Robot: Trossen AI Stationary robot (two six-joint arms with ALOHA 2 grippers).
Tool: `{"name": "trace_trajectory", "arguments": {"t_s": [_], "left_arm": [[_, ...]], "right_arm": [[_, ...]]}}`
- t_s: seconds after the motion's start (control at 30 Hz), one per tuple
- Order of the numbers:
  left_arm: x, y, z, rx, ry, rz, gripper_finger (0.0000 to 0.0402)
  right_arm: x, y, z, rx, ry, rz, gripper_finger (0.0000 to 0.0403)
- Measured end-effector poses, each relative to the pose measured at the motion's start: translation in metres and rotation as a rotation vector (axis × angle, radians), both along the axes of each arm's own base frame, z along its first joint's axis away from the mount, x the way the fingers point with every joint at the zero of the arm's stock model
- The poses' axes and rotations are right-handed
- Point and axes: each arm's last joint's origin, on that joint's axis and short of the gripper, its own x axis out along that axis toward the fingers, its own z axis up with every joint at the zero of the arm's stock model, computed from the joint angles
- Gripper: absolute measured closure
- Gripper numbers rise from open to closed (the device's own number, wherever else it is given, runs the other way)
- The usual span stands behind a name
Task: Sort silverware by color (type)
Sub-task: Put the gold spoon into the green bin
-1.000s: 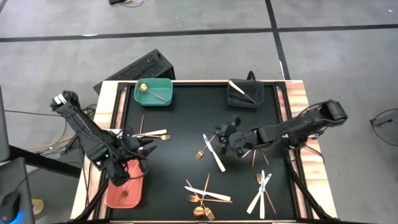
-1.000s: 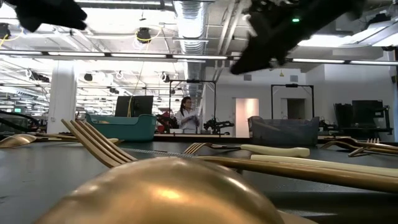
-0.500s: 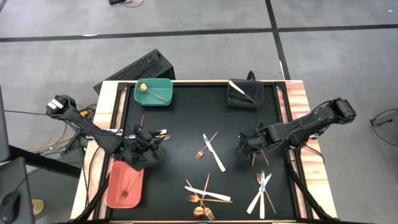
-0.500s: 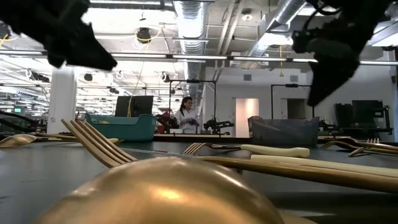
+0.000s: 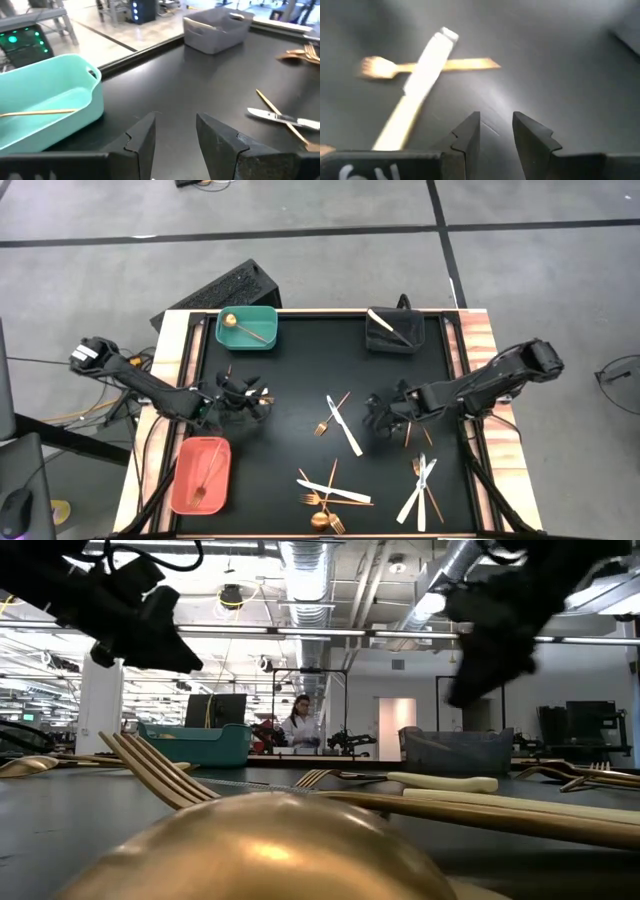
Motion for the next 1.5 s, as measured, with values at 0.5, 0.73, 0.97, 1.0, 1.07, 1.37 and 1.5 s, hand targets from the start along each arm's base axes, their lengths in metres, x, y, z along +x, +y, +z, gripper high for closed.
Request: {"name": "trace_trajectory", "arguments": {"t_s": [0.5, 0.73, 0.97, 1.0, 1.07, 1.37, 1.5], "left_arm": [[0.004, 0.012, 0.001, -0.034, -0.035, 0.068, 0.0274], [0.005, 0.017, 0.0, -0.043, 0.017, 0.043, 0.0274], [0.008, 0.026, -0.006, -0.18, 0.136, -0.083, 0.0274], [0.008, 0.029, -0.008, -0.207, 0.163, -0.096, 0.0274], [0.006, 0.035, -0.012, -0.255, 0.233, -0.124, 0.0274], [0.001, 0.06, -0.019, -0.377, 0.372, -0.144, 0.0274], [-0.001, 0.059, -0.022, -0.448, 0.472, -0.319, 0.0274]], "right_arm": [[0.047, 0.014, 0.024, -0.504, -0.132, 0.03, 0.026], [0.045, 0.013, 0.066, -0.629, -0.131, 0.12, 0.026], [0.042, -0.009, 0.07, -0.635, -0.085, 0.063, 0.026], [0.042, -0.012, 0.069, -0.629, -0.076, 0.054, 0.026], [0.043, -0.019, 0.065, -0.599, -0.056, 0.048, 0.026], [0.049, -0.032, 0.039, -0.51, 0.06, 0.069, 0.026], [0.052, -0.039, 0.035, -0.513, 0.084, 0.052, 0.026]]}}
